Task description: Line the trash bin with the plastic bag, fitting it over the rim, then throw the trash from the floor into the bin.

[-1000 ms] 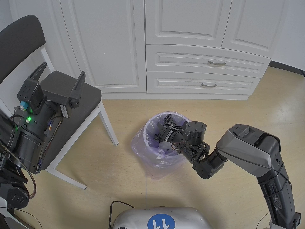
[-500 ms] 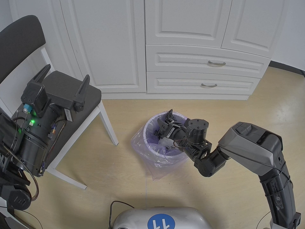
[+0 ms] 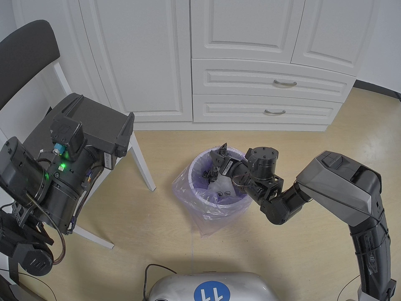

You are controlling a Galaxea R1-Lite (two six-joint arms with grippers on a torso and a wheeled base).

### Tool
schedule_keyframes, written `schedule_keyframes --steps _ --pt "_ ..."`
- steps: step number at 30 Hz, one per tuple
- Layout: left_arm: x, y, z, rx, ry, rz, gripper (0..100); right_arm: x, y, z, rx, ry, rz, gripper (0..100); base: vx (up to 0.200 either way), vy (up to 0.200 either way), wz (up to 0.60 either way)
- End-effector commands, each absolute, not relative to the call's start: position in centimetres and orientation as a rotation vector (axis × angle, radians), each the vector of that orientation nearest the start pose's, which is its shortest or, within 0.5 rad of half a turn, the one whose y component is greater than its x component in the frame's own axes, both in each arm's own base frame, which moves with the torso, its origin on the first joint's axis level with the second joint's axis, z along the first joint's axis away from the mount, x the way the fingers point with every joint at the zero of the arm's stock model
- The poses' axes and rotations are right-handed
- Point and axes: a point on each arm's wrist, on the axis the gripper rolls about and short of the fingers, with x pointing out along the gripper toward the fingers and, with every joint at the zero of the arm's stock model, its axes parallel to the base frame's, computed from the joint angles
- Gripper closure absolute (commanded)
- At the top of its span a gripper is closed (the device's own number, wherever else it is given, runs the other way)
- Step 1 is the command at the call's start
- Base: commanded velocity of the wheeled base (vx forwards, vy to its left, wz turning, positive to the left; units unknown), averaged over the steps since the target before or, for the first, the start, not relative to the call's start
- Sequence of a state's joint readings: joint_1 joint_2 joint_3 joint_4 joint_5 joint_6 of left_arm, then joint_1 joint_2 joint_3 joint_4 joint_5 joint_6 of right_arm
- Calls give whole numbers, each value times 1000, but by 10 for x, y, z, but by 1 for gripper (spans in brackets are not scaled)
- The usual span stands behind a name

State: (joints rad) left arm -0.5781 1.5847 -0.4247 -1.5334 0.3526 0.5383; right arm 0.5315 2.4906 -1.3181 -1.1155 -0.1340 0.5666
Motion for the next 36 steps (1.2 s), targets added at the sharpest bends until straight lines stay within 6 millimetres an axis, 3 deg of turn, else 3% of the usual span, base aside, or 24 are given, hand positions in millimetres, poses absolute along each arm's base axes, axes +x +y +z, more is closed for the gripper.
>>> schedule_keyframes --steps 1,6,13,14,19,25,31,36 --pt "206 -125 204 370 -371 -129 0 423 243 54 570 158 345 0 0 0 0" --pt "207 -125 203 372 -368 -129 0 447 258 49 702 305 169 0 0 0 0" --pt "206 -125 203 371 -369 -129 0 469 261 31 726 267 77 0 0 0 0" --pt "207 -125 203 372 -370 -127 0 469 261 33 730 263 77 100 0 0 0" --pt "207 -125 203 373 -368 -129 0 470 259 33 731 261 76 100 0 0 0" --pt "207 -125 203 373 -368 -129 0 470 260 20 719 278 70 100 0 0 0" --pt "207 -125 202 375 -365 -130 0 468 267 -11 655 331 65 100 0 0 0" --pt "208 -126 200 378 -360 -130 0 466 270 -19 626 346 68 100 0 0 0"
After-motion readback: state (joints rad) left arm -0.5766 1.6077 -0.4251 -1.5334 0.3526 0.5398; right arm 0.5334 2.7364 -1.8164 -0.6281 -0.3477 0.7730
